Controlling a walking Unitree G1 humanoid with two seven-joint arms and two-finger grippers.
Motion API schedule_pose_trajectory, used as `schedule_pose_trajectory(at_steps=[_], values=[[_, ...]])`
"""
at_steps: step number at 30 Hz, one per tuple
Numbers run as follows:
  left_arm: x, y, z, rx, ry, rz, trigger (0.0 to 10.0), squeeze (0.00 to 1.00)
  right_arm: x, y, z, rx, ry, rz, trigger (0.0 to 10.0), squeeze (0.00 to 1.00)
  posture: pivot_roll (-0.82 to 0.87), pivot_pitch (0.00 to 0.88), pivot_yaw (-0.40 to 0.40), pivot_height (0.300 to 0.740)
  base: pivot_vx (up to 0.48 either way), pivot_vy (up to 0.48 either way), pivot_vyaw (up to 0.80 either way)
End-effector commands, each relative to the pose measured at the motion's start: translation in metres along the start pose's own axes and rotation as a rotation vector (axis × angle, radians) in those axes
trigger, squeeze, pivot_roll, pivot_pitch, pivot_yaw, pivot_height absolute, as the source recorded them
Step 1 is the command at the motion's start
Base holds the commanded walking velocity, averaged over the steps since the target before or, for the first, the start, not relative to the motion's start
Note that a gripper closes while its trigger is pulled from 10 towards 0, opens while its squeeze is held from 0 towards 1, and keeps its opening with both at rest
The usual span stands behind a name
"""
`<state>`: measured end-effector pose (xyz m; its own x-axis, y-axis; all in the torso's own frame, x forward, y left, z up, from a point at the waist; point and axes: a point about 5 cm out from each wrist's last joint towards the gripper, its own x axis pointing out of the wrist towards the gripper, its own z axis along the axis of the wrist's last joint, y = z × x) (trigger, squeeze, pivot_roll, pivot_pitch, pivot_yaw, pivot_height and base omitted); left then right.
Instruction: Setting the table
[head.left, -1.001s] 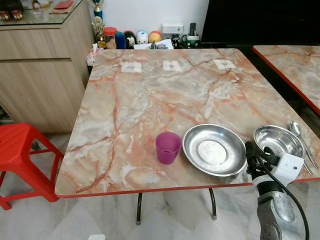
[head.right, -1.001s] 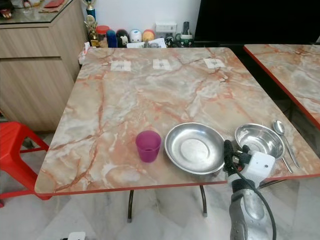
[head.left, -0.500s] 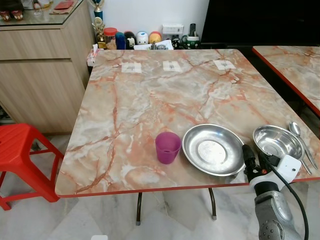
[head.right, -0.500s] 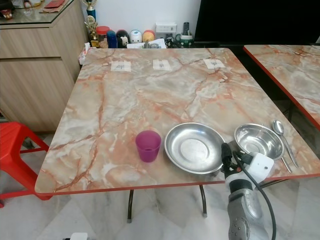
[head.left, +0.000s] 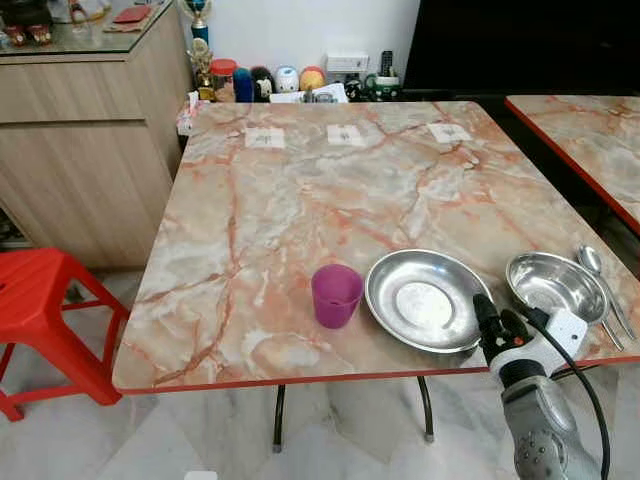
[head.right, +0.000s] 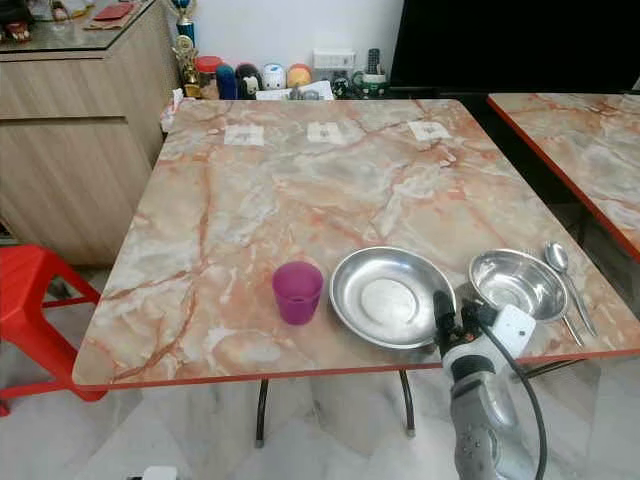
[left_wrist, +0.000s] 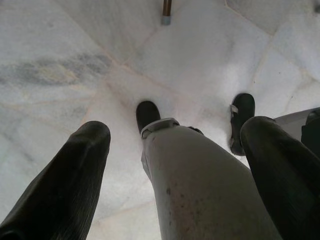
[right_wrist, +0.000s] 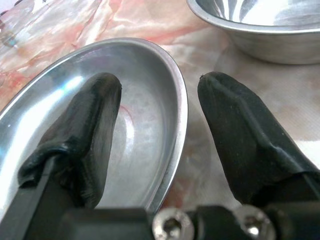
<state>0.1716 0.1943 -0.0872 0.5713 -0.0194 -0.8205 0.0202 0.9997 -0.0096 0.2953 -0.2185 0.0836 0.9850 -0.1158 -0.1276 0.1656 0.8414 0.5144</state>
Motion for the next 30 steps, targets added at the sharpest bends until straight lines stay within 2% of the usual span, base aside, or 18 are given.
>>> schedule_pose_trajectory(at_steps=[1, 7, 11, 21, 25, 26, 27, 30], values=[[-0.002, -0.001, -0.010, 0.015, 0.032, -0.007, 10.0, 0.00, 0.000, -0.003, -0.002, 0.002, 0.023, -0.008, 10.0, 0.00, 0.02, 0.084, -0.057, 0.740, 0.000, 0.000, 0.00], [-0.002, -0.001, -0.012, 0.017, 0.040, -0.008, 10.0, 0.00, -0.001, -0.004, -0.007, -0.005, 0.050, -0.021, 10.0, 0.00, 0.02, 0.098, -0.060, 0.740, 0.000, 0.000, 0.00], [-0.003, 0.000, -0.014, 0.018, 0.044, -0.006, 10.0, 0.00, 0.001, -0.006, -0.012, -0.050, 0.091, -0.032, 10.0, 0.00, 0.02, 0.101, -0.060, 0.740, 0.000, 0.000, 0.00], [-0.005, 0.009, -0.016, 0.016, 0.048, 0.003, 10.0, 0.00, 0.009, 0.001, -0.012, -0.037, 0.097, -0.015, 10.0, 0.00, 0.02, 0.109, -0.064, 0.740, 0.000, 0.000, 0.00], [-0.006, 0.012, -0.018, 0.013, 0.051, 0.007, 10.0, 0.00, 0.011, 0.000, -0.013, -0.062, 0.116, -0.023, 10.0, 0.00, 0.03, 0.114, -0.066, 0.740, 0.000, 0.000, 0.00], [-0.006, 0.012, -0.018, 0.013, 0.051, 0.008, 10.0, 0.00, 0.011, -0.001, -0.014, -0.082, 0.122, -0.034, 8.9, 0.00, 0.03, 0.114, -0.066, 0.740, 0.000, 0.000, 0.00], [-0.006, 0.013, -0.019, 0.014, 0.052, 0.009, 10.0, 0.00, 0.012, -0.003, -0.013, -0.129, 0.118, -0.052, 2.9, 0.00, 0.03, 0.114, -0.066, 0.740, 0.000, 0.000, 0.00], [-0.007, 0.013, -0.020, 0.014, 0.053, 0.010, 10.0, 0.00, 0.014, -0.002, -0.011, -0.148, 0.105, -0.046, 2.6, 0.00, 0.02, 0.118, -0.066, 0.740, 0.000, 0.000, 0.00]])
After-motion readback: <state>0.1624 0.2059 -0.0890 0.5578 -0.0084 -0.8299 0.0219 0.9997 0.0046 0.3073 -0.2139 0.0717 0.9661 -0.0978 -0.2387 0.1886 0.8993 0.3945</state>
